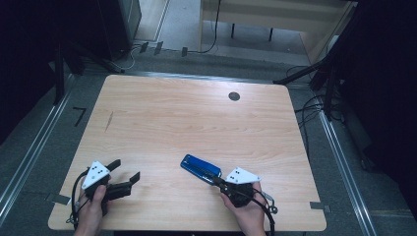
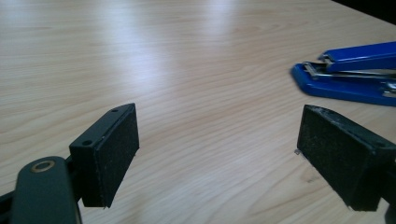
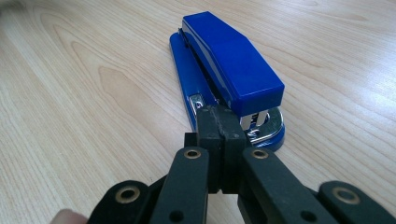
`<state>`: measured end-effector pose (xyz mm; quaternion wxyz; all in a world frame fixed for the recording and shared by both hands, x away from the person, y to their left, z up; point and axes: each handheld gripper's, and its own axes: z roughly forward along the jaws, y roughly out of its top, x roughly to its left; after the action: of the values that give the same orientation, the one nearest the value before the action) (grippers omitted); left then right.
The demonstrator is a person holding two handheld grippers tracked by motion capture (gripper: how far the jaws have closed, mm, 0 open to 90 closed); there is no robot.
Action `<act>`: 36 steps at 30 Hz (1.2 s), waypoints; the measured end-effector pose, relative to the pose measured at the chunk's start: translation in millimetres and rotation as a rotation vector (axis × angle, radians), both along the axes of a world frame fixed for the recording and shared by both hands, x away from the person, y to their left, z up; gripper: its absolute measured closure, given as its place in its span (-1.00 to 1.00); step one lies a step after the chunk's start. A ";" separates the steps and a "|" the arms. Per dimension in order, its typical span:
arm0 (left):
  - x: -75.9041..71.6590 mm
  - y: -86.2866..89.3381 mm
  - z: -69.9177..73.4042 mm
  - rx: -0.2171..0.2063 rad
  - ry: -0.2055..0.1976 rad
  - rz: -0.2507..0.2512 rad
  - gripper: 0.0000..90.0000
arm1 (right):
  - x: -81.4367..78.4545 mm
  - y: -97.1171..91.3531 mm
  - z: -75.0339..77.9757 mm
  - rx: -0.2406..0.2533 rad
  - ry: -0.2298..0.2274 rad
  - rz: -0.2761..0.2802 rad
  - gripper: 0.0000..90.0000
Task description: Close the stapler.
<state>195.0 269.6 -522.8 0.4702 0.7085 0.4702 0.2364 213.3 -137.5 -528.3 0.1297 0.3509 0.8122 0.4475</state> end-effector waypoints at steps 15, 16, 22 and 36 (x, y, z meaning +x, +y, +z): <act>8.1 34.0 -0.2 0.026 0.022 0.151 -0.69 | -9.5 10.4 -5.7 -0.027 0.026 0.028 1.00; 8.3 34.1 -0.1 0.028 0.021 0.154 -0.69 | -10.7 12.6 -7.0 -0.037 0.027 0.033 1.00; 10.3 33.7 -0.3 0.036 0.041 0.148 -0.69 | -7.9 17.7 -16.3 -0.060 0.035 0.031 1.00; 12.6 32.8 -0.5 0.043 0.063 0.145 -0.68 | 1.1 8.4 -17.4 -0.027 0.065 -0.006 1.00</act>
<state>207.6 302.4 -523.4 0.4215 0.6894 0.5298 0.2575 214.4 -129.2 -545.7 0.1096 0.3660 0.8208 0.4245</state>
